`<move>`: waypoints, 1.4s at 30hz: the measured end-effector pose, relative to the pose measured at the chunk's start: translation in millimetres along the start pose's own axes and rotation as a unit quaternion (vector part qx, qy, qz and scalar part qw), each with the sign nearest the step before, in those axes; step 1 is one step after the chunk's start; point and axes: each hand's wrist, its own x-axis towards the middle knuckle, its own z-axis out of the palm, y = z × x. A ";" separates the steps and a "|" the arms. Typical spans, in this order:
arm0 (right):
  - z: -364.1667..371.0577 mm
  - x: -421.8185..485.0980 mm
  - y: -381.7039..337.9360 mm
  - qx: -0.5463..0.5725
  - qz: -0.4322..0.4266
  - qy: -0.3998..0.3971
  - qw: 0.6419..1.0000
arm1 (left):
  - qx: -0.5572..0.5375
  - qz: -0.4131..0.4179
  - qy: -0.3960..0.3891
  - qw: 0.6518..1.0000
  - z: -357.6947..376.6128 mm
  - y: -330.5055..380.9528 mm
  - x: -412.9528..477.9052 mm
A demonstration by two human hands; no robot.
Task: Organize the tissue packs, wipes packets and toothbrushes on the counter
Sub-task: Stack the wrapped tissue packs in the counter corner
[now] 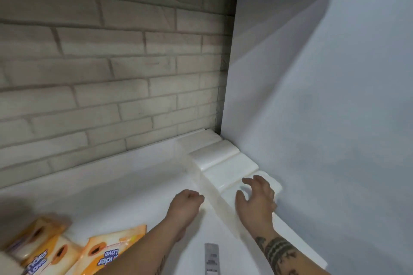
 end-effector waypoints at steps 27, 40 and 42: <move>211.7 -383.5 -294.5 0.066 -0.208 -0.480 0.850 | 0.179 -0.016 0.405 0.896 -466.0 -148.2 -296.9; 240.6 -465.1 -270.0 0.074 -0.025 -0.581 0.810 | 0.309 -0.186 0.197 0.911 -455.3 -212.4 -301.8; 235.3 -458.2 -268.9 0.088 -0.024 -0.563 0.822 | 0.269 -0.177 0.186 0.928 -459.9 -206.2 -302.4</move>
